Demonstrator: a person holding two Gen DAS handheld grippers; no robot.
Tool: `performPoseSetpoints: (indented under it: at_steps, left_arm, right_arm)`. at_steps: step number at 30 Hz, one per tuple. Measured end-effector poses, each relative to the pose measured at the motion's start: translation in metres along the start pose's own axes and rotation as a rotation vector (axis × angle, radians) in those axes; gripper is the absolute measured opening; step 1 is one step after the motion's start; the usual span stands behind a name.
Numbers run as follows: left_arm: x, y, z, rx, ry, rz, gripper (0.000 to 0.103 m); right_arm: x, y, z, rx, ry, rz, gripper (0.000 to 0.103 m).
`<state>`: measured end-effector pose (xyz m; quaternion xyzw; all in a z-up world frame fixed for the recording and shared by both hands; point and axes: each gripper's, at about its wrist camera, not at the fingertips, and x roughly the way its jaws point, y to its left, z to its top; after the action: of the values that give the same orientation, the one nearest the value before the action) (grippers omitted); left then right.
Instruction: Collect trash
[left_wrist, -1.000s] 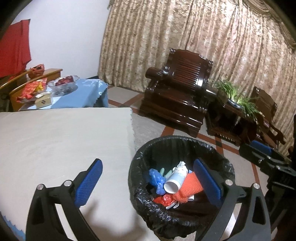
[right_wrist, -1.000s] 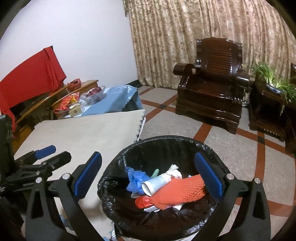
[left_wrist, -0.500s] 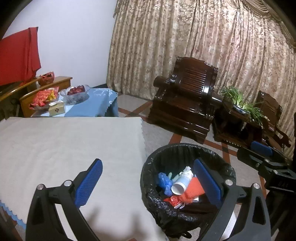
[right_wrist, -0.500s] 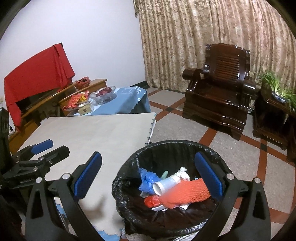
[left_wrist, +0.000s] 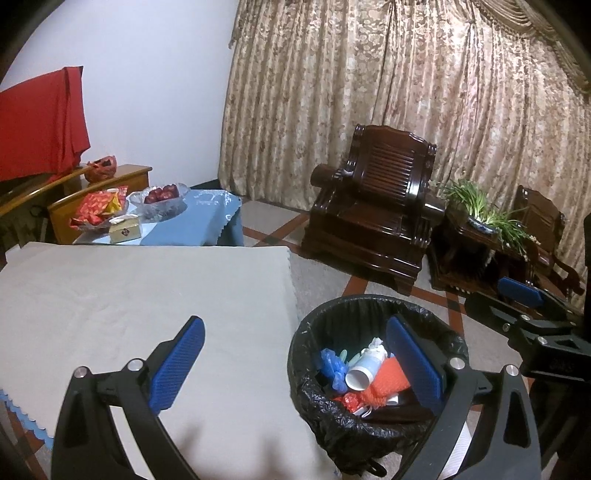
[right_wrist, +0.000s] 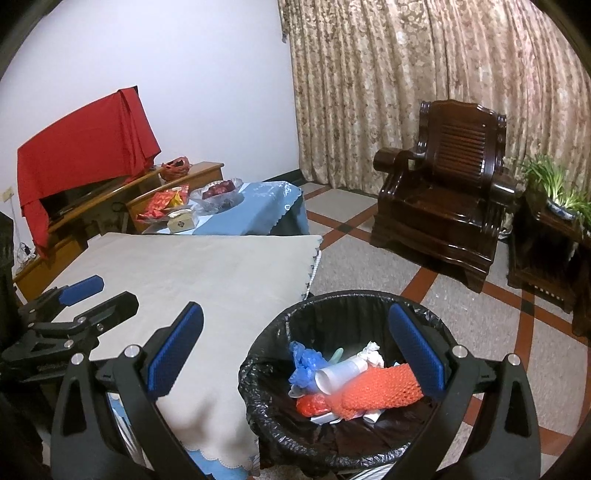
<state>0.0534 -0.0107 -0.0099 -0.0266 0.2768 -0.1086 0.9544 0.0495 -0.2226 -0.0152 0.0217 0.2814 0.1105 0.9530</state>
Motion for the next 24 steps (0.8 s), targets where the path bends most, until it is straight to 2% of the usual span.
performPoseSetpoints:
  at_steps: [24]
  left_arm:
    - [-0.0060, 0.0041, -0.0010, -0.011, -0.008, 0.005, 0.097]
  right_arm:
    - [-0.0002, 0.0057, -0.0008, -0.005, -0.001, 0.001, 0.098]
